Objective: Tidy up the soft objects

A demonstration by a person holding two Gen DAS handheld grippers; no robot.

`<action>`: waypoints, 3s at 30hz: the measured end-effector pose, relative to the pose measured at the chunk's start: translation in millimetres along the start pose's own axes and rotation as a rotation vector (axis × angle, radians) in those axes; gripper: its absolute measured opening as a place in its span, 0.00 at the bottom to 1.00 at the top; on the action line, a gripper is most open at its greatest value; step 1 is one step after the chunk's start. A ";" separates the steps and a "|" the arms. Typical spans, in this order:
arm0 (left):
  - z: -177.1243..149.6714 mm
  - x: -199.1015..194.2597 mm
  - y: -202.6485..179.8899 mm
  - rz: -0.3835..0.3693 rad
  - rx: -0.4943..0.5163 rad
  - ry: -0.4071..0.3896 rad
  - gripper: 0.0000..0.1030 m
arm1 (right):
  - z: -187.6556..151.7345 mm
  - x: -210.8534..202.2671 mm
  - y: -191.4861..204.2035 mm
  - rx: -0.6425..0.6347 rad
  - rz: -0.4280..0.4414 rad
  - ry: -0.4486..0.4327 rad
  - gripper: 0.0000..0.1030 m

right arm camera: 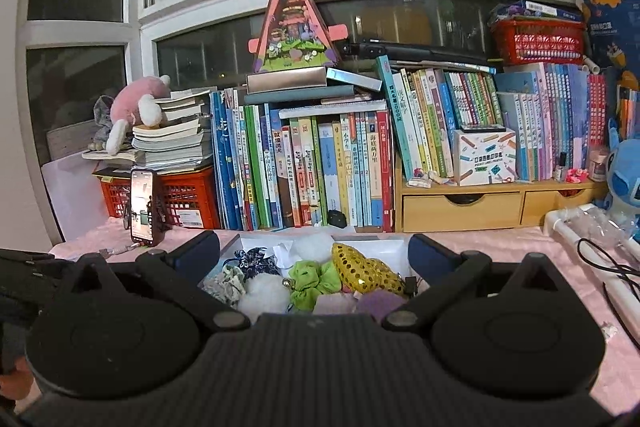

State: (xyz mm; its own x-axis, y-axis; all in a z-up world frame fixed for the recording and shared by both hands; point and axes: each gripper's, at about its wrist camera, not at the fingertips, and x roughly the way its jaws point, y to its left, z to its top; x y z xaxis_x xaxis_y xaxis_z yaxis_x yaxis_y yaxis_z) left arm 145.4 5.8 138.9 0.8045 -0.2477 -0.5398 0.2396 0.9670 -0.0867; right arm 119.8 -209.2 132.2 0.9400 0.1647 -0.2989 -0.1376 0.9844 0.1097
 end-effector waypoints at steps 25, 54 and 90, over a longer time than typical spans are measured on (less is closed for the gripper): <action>-106.8 -67.2 -20.7 0.068 0.018 -0.087 0.95 | -85.1 -83.1 25.3 -0.075 -0.123 -0.148 1.00; -173.4 -35.8 -14.3 0.136 -0.091 0.084 0.95 | -163.5 -78.6 33.8 -0.066 -0.179 0.033 1.00; -180.9 -16.0 -26.4 0.174 0.007 0.065 1.00 | -190.7 -50.7 22.4 -0.043 -0.169 0.160 1.00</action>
State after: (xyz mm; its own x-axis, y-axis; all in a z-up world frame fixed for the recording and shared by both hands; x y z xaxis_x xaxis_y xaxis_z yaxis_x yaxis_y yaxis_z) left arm 27.9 -5.0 -1.7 0.7972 -0.0726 -0.5993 0.1040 0.9944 0.0178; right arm 9.5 -183.7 -31.0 0.8899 0.0016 -0.4561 0.0011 1.0000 0.0056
